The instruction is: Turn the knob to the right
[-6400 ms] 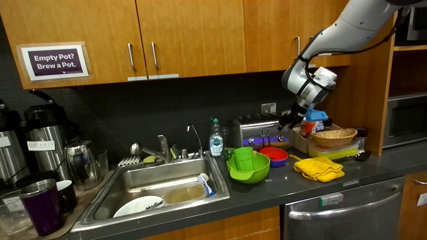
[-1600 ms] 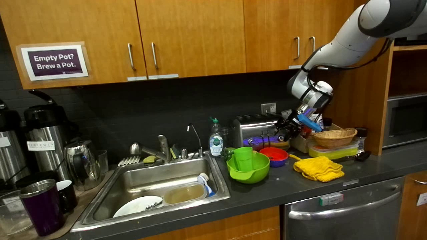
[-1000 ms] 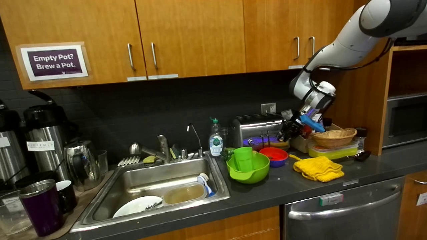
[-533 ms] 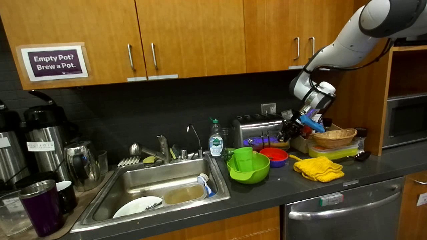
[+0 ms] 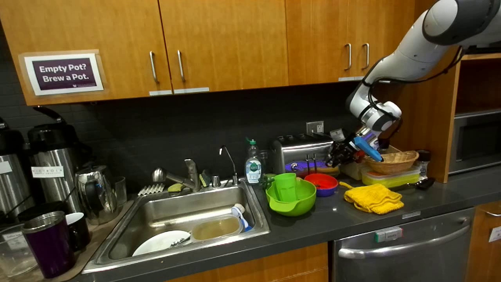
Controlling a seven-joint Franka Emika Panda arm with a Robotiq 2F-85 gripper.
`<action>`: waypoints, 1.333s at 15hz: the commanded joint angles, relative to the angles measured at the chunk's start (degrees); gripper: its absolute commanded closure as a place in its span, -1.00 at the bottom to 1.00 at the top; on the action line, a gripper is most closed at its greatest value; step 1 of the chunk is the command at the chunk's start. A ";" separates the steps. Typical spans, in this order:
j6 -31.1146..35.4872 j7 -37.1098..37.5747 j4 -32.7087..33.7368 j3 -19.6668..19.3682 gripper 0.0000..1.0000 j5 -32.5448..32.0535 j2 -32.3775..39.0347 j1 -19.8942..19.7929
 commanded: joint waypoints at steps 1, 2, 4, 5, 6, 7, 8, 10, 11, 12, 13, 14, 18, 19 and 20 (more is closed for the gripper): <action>-2.16 -2.78 2.68 0.87 0.71 5.87 0.88 0.19; -2.61 -3.37 2.60 0.66 0.71 6.74 0.85 0.25; -3.41 -4.49 2.42 0.32 0.71 8.43 0.85 0.30; -3.70 -4.80 2.31 0.08 0.71 8.96 0.84 0.42; -4.08 -5.08 2.29 -0.21 0.71 9.38 0.89 0.52; -4.26 -5.37 2.24 -0.42 0.71 9.73 0.91 0.65; -4.37 -5.57 2.20 -0.60 0.71 9.88 0.89 0.79; -4.62 -5.75 2.18 -0.79 0.71 9.96 0.86 0.93; -4.66 -5.96 2.18 -0.83 0.71 10.02 0.86 0.98; -4.68 -6.03 2.20 -0.87 0.71 9.98 0.85 1.03; -4.69 -6.02 2.20 -0.90 0.71 9.90 0.82 1.07; -4.70 -6.13 2.22 -0.91 0.71 9.91 0.82 1.08; -4.87 -6.27 2.16 -0.92 0.71 9.94 0.72 1.05; -4.86 -6.33 2.16 -0.93 0.71 9.95 0.70 1.04; -4.85 -6.44 2.17 -0.93 0.71 10.00 0.66 1.02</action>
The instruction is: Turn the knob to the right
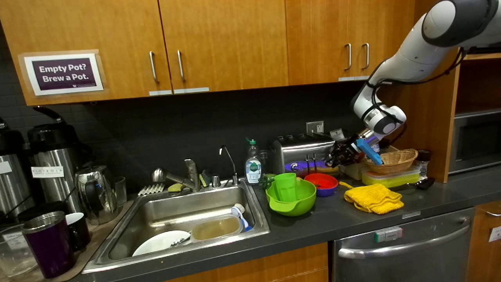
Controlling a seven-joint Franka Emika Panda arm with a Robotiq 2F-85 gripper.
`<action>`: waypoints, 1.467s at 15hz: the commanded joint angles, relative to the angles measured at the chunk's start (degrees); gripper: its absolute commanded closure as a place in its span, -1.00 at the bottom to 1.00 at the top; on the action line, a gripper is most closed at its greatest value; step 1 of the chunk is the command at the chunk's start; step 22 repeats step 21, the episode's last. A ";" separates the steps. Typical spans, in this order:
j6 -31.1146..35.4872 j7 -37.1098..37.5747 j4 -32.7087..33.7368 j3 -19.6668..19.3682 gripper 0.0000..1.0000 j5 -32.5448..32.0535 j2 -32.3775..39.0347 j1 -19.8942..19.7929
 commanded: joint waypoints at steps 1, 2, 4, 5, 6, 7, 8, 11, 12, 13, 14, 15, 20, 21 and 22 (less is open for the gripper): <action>-1.74 -1.17 2.79 0.40 0.71 3.37 0.11 1.04; -1.74 -1.21 2.77 0.39 0.71 3.38 0.07 1.03; -1.60 -1.19 2.76 0.30 0.71 3.13 -0.02 1.11; -1.55 -1.23 2.75 0.27 0.71 3.04 -0.09 1.15; -1.56 -1.32 2.76 0.28 0.71 3.03 -0.15 1.16; -1.57 -1.39 2.76 0.28 0.71 3.02 -0.17 1.17; -1.66 -1.37 2.78 0.28 0.71 2.95 -0.13 1.18; -1.66 -1.43 2.77 0.29 0.71 3.01 -0.11 1.18; -1.60 -1.35 2.76 0.25 0.71 2.94 -0.14 1.20; -1.49 -1.39 2.77 0.23 0.71 2.92 -0.15 1.23; -1.45 -1.53 2.75 0.23 0.71 2.95 -0.20 1.23; -1.42 -1.59 2.75 0.22 0.71 2.93 -0.21 1.24; -1.59 -2.18 2.72 0.25 0.71 2.95 -0.35 1.20; -1.66 -2.22 2.73 0.24 0.71 2.86 -0.36 1.20; -1.66 -2.22 2.73 0.24 0.71 2.86 -0.36 1.20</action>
